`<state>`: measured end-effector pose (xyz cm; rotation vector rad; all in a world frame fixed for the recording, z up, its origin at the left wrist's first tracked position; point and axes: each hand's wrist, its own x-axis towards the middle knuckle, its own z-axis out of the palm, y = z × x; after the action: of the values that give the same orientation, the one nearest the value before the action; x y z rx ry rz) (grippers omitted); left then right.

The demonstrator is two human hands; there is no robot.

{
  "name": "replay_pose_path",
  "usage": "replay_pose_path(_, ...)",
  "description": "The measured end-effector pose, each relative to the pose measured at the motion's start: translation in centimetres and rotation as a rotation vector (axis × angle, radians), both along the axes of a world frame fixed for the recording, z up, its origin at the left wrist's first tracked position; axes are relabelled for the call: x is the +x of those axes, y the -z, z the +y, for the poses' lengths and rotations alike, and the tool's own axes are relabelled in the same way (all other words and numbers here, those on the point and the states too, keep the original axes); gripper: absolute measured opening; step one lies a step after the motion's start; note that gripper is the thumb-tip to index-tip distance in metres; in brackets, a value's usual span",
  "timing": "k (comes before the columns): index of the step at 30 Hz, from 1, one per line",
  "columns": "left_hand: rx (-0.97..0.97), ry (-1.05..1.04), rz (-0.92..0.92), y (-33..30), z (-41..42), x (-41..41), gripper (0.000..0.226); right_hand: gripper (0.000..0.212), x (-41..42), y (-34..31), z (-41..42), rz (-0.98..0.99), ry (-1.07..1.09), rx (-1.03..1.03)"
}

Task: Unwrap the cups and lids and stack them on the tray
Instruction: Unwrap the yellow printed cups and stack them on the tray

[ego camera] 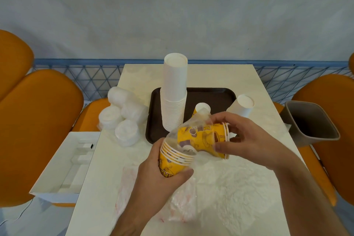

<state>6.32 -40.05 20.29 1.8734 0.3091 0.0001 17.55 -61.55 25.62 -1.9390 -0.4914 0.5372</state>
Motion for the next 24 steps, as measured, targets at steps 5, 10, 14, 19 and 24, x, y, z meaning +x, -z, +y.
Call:
replay_pose_path(5, -0.007, 0.017, 0.000, -0.3, -0.3, 0.1, 0.071, 0.054, -0.1, -0.3, 0.4, -0.043, -0.066, -0.138)
replay_pose_path(10, -0.014, 0.015, -0.009, -0.1, -0.3, -0.1, 0.071, 0.061, -0.2, -0.2, 0.7, -0.075, -0.095, -0.376)
replay_pose_path(14, -0.026, 0.019, -0.019, 0.1, -0.3, -0.2, 0.072, 0.060, -0.6, 1.4, 1.6, -0.080, -0.144, -0.329)
replay_pose_path(19, -0.079, -0.061, -0.030, 0.3, 0.4, -0.4, 0.074, 0.062, -0.2, 5.0, 1.9, -0.043, -0.101, -0.357)
replay_pose_path(24, -0.107, -0.152, -0.043, 0.6, 1.4, -0.6, 0.066, 0.065, 0.9, 6.7, 1.4, -0.162, 0.149, -0.275)
